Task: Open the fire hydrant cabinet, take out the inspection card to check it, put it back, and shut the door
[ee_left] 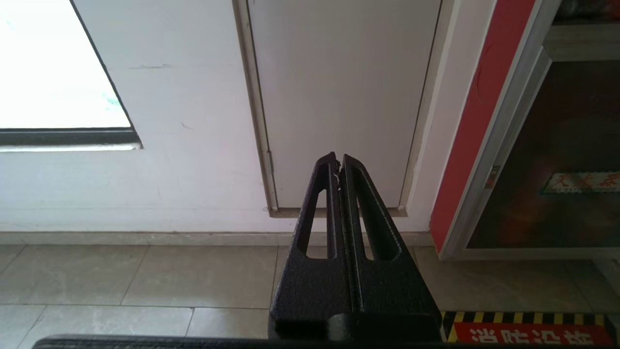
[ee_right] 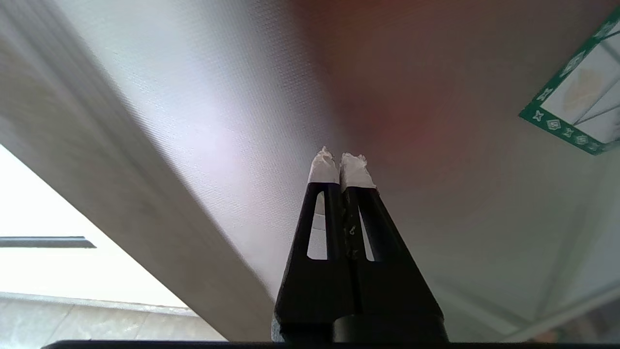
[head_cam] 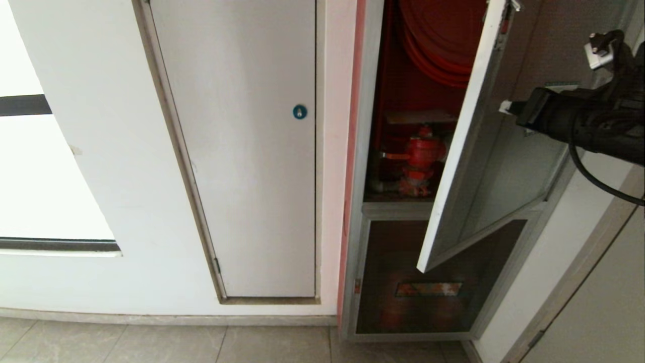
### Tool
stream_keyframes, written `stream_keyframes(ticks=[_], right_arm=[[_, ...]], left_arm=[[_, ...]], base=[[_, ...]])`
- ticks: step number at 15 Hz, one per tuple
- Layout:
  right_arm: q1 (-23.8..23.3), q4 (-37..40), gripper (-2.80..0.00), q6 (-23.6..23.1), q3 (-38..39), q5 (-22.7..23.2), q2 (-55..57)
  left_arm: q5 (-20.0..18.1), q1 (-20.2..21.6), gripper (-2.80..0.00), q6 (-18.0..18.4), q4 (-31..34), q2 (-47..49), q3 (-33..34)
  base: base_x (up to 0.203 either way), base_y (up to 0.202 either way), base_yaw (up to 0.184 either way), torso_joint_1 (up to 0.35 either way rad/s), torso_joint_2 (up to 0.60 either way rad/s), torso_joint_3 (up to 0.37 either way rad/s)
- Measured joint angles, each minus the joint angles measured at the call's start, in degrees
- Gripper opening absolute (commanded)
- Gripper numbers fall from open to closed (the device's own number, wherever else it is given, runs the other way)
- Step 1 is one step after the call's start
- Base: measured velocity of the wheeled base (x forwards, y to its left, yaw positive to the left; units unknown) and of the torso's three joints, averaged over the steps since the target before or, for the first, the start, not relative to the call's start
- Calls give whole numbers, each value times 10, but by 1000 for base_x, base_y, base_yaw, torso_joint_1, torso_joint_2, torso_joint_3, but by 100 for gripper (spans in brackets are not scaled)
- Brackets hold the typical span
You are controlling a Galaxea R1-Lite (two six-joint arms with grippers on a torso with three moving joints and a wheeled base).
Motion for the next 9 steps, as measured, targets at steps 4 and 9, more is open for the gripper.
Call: stream_keyframes(ticks=[4,9], right_arm=[[22,15,-280,1,-108,-2,95],[36,54,-280,1,-230,-5,185]], left_arm=[[0,0,-280,0,0,0,0],[0,0,-280,0,0,0,0]], base=[[0,0,0,0,0,0],[0,0,0,0,0,7]])
